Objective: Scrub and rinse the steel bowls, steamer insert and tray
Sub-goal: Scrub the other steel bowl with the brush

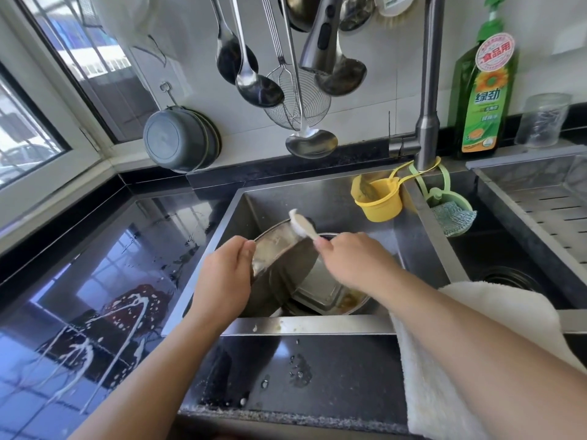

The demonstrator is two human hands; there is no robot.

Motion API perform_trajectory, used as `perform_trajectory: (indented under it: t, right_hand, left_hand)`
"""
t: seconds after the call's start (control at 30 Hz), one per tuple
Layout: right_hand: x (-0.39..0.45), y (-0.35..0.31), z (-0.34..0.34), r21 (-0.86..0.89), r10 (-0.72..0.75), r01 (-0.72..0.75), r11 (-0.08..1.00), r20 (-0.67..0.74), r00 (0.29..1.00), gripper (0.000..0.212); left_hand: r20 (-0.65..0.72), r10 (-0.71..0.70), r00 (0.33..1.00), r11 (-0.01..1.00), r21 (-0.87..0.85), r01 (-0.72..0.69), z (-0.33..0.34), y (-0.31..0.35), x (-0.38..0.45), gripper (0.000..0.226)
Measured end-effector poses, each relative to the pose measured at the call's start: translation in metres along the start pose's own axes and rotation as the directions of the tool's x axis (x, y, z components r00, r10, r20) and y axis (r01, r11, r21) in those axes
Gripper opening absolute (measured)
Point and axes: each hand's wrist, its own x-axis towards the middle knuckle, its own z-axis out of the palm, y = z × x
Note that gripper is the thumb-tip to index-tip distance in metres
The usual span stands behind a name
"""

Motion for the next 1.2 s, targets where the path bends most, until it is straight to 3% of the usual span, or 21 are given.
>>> perform_trajectory:
  t: [0.07, 0.17, 0.23, 0.3, 0.37, 0.4, 0.47, 0.53, 0.63, 0.77, 0.87, 0.97, 1.07, 1.2]
  right_hand:
    - [0.004, 0.004, -0.005, 0.001, 0.047, -0.047, 0.999, -0.011, 0.999, 0.057]
    - [-0.014, -0.017, 0.005, 0.06, -0.174, 0.174, 0.983, 0.0, 0.985, 0.058]
    - [-0.023, -0.029, 0.01, 0.055, -0.249, 0.248, 0.967, 0.006, 0.969, 0.058]
    - [-0.01, -0.02, 0.004, 0.012, -0.141, 0.142, 0.99, -0.049, 0.989, 0.057]
    - [0.001, -0.005, -0.009, 0.015, -0.005, 0.006, 1.0, -0.071, 0.997, 0.057]
    - [0.001, -0.002, -0.01, 0.022, -0.015, 0.016, 1.0, -0.075, 0.997, 0.058]
    - [-0.008, -0.006, -0.002, 0.018, -0.162, 0.163, 0.986, -0.049, 0.986, 0.059]
    - [-0.025, -0.023, 0.007, 0.022, -0.268, 0.267, 0.964, 0.069, 0.961, 0.06]
    - [-0.024, -0.031, 0.009, 0.029, -0.254, 0.252, 0.967, 0.127, 0.959, 0.059]
    - [-0.012, -0.017, 0.004, 0.101, -0.109, 0.112, 0.988, -0.036, 0.993, 0.058]
    - [-0.004, -0.001, -0.003, 0.128, 0.04, -0.032, 0.991, -0.058, 0.998, 0.056]
    - [-0.015, -0.012, 0.002, 0.133, -0.045, 0.048, 0.99, -0.027, 0.999, 0.058]
    - [-0.03, -0.031, 0.018, 0.098, -0.179, 0.176, 0.98, 0.025, 0.984, 0.058]
    - [-0.012, -0.018, 0.002, 0.101, -0.071, 0.075, 0.992, -0.043, 0.997, 0.058]
  left_hand:
    - [0.022, -0.067, 0.998, 0.99, -0.125, 0.069, 0.001, 0.003, -0.003, 0.038]
    - [0.089, -0.139, 0.986, 0.946, -0.283, 0.159, 0.001, 0.006, -0.004, 0.038]
    - [0.124, -0.181, 0.976, 0.884, -0.415, 0.217, 0.001, 0.006, -0.002, 0.04]
    - [0.146, -0.22, 0.964, 0.812, -0.52, 0.264, 0.0, 0.008, -0.004, 0.046]
    - [0.135, -0.224, 0.965, 0.812, -0.523, 0.262, 0.001, 0.012, -0.009, 0.056]
    - [0.116, -0.226, 0.967, 0.814, -0.523, 0.253, 0.002, 0.015, -0.011, 0.061]
    - [0.094, -0.272, 0.958, 0.784, -0.556, 0.277, 0.005, 0.018, -0.009, 0.07]
    - [0.124, -0.354, 0.927, 0.696, -0.627, 0.35, 0.004, 0.02, -0.006, 0.079]
    - [0.133, -0.357, 0.925, 0.702, -0.615, 0.359, 0.003, 0.021, -0.007, 0.085]
    - [0.131, -0.358, 0.925, 0.708, -0.607, 0.36, 0.004, 0.019, -0.007, 0.087]
    - [0.129, -0.276, 0.952, 0.784, -0.543, 0.301, 0.005, 0.02, -0.011, 0.078]
    - [0.128, -0.213, 0.969, 0.801, -0.545, 0.248, 0.003, 0.017, -0.014, 0.068]
    - [0.145, -0.253, 0.957, 0.766, -0.574, 0.289, 0.001, 0.013, -0.015, 0.082]
    - [0.14, -0.289, 0.947, 0.775, -0.546, 0.317, 0.0, 0.015, -0.016, 0.076]
